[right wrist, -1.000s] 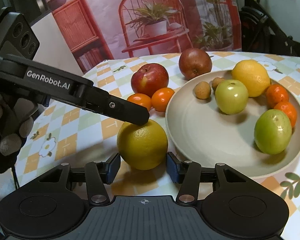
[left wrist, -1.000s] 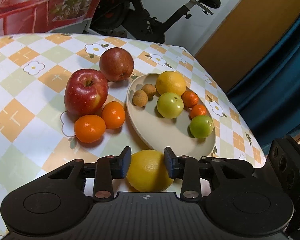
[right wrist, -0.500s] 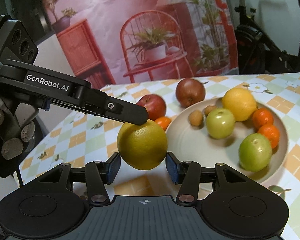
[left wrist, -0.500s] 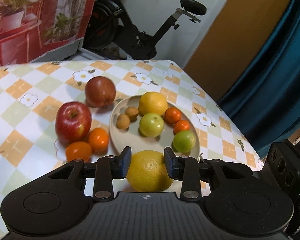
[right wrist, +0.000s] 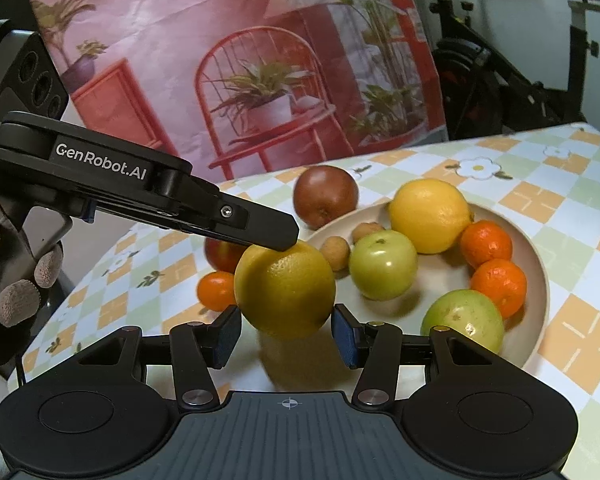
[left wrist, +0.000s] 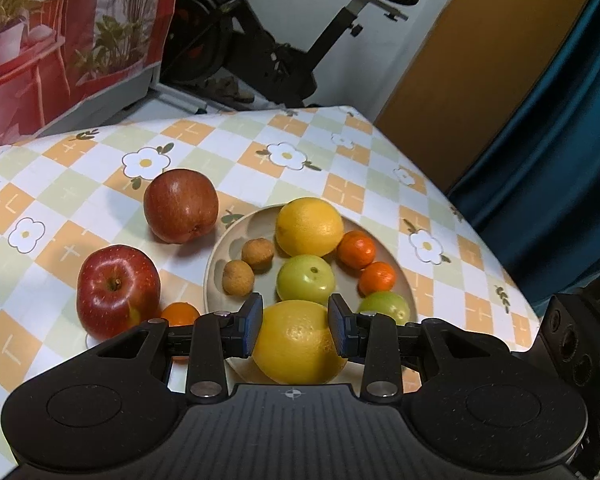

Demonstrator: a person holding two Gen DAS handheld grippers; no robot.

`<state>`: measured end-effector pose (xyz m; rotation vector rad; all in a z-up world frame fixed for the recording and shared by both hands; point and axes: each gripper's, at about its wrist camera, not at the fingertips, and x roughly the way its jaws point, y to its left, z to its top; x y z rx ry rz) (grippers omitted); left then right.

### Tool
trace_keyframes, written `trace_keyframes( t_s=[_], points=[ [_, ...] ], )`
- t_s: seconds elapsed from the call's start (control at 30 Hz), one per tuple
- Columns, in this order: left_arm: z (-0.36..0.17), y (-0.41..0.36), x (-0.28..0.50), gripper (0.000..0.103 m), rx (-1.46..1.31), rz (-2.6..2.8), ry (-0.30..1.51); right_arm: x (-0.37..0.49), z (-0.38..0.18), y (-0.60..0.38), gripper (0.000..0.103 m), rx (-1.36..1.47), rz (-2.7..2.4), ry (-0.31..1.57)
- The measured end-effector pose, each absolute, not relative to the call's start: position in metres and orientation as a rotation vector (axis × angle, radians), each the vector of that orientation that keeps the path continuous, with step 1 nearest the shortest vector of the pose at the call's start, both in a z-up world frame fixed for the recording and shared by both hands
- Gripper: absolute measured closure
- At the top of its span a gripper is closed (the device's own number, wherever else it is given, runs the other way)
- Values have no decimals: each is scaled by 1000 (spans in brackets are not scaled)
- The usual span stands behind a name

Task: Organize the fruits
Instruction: 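Carry the lemon with the left gripper over the plate and lower it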

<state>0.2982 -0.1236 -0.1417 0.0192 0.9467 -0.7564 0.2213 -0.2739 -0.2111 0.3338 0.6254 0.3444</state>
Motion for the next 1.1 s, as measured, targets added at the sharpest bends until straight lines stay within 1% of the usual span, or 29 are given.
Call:
trace_keyframes(
  t_s=[0.5,1.03,1.07,1.1],
  points=[
    [-153,-128,324,66,23,-735,998,247,-214,-260,58,210,303,641],
    [-155,-132,324,66,42,-701,968,243,-212,-261,58,203,243,651],
    [-155,-132,324,66,47,-699,963,242,-212,-262,59,206,238,649],
    [-155,-133,324,66,50,-696,959,240,-211,-264,63,209,235,648]
  ],
)
